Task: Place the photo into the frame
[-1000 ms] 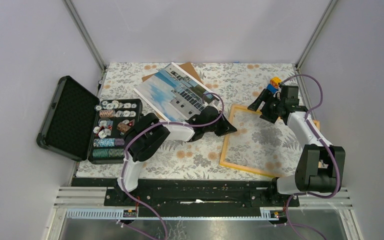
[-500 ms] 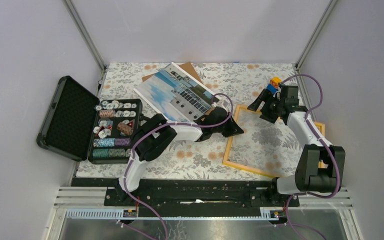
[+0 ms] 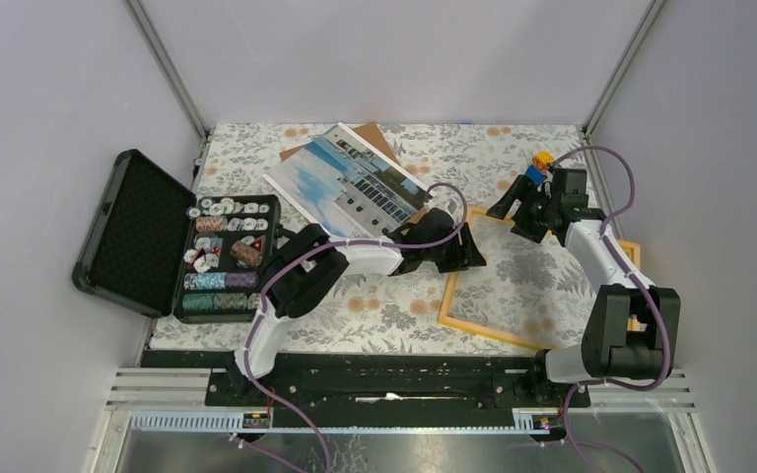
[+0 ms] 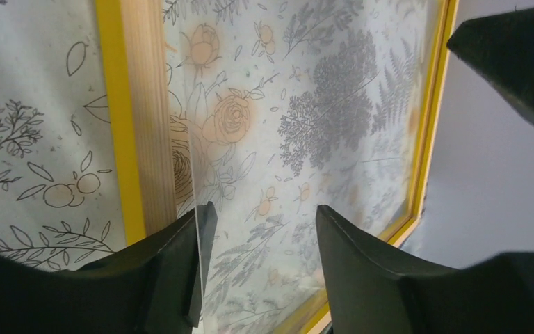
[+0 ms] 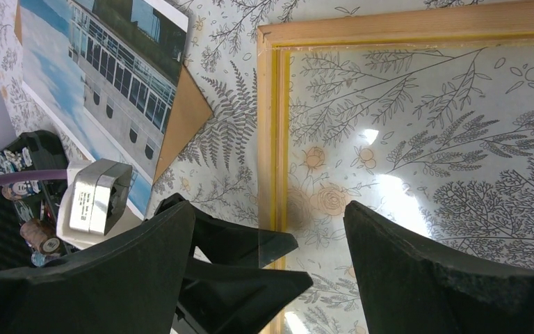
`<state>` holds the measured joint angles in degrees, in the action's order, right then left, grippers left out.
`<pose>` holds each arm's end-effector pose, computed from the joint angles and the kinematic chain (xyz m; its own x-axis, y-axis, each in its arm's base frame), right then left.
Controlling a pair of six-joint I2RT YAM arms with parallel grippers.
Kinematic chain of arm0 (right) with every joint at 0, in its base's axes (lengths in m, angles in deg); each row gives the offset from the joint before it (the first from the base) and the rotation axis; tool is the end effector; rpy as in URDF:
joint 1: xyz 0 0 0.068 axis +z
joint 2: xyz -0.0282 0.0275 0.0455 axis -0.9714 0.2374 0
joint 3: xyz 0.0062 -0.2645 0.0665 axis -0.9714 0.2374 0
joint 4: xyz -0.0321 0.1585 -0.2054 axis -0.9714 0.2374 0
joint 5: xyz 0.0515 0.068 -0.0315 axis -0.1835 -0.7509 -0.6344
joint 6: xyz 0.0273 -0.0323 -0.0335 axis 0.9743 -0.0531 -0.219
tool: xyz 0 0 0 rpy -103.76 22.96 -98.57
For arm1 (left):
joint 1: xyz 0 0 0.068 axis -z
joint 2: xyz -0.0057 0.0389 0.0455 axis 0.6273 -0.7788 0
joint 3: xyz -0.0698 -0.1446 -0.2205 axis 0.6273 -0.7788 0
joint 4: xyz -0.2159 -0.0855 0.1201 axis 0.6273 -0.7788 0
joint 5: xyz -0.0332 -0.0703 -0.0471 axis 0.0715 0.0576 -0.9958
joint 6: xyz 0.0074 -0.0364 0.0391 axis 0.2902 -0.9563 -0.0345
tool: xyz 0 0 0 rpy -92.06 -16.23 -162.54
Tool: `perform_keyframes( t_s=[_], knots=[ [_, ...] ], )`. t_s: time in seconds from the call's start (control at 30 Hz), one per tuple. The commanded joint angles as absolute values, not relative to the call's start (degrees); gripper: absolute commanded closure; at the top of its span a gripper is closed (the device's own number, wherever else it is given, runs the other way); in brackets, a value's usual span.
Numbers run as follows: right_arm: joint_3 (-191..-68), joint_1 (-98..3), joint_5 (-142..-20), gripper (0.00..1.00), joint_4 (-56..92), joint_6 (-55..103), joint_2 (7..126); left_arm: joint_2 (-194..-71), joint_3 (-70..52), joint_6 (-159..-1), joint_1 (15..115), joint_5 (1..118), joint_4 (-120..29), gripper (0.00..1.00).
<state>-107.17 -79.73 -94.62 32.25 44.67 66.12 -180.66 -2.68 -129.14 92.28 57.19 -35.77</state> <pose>0.3028 -0.0054 0.2437 -0.6875 0.4758 -0.5486 0.1222 0.8204 0.5585 0.2762 -0.3834 0.1388 -0.9299 -0.1784 -0.3217 0.1490 0.6169 -0.7728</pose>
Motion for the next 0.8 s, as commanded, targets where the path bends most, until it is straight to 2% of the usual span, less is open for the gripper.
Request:
perform_keyframes(
  t_s=[0.0,0.3,0.33,0.37,0.53,0.77],
  knots=[
    [-107.2,-78.6,-94.9,0.14,31.5,44.1,65.9,-178.3,-0.3,-123.4,92.1,55.2,-41.8,0.35],
    [-106.9,-78.1,-94.4,0.14,31.6,43.7,66.8,-173.6,0.6,-112.9,91.7,59.6,-51.3,0.15],
    [-107.1,-77.9,-94.5,0.14,31.6,43.7,67.3,-172.8,0.6,-111.6,91.6,60.2,-52.4,0.06],
    [-107.2,-77.8,-94.6,0.14,31.6,43.7,67.8,-171.8,0.4,-110.7,91.6,61.1,-53.6,0.02],
    [-108.2,-75.8,-94.1,0.13,31.6,43.5,69.9,-166.9,-3.1,-107.6,90.2,63.9,-57.4,0.01],
    [-109.4,-72.6,-93.3,0.13,31.7,43.5,71.0,-156.1,-14.0,-105.1,85.9,67.8,-57.3,0.01]
  ],
)
